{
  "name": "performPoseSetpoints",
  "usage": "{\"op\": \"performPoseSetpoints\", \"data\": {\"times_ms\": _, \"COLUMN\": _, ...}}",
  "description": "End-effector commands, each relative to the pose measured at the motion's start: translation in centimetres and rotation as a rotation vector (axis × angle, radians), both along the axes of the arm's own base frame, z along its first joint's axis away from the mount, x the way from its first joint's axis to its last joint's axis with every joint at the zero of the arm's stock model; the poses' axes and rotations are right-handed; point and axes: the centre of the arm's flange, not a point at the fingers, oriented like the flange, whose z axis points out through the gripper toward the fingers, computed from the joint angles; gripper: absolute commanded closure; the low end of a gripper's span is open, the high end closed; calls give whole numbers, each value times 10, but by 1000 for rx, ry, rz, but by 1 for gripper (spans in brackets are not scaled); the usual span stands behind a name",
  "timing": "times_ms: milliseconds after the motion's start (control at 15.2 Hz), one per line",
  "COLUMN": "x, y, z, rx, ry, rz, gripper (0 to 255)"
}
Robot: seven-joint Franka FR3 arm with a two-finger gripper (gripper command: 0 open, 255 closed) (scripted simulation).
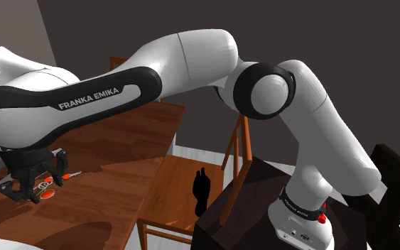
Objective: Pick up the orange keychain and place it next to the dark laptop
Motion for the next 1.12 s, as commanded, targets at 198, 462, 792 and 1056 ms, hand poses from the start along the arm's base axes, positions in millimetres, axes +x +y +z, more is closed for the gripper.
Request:
{"op": "performPoseSetpoints", "data": {"times_ms": 198, "x": 0, "y": 0, "z": 0, "rx": 0, "ry": 0, "rz": 0, "gripper": 0}}
{"op": "performPoseSetpoints", "data": {"times_ms": 462, "x": 0, "y": 0, "z": 40, "rx": 0, "ry": 0, "rz": 0, "gripper": 0}}
{"op": "performPoseSetpoints", "data": {"times_ms": 792, "x": 0, "y": 0, "z": 50, "rx": 0, "ry": 0, "rz": 0, "gripper": 0}}
{"op": "performPoseSetpoints", "data": {"times_ms": 1056, "x": 0, "y": 0, "z": 50, "rx": 0, "ry": 0, "rz": 0, "gripper": 0}}
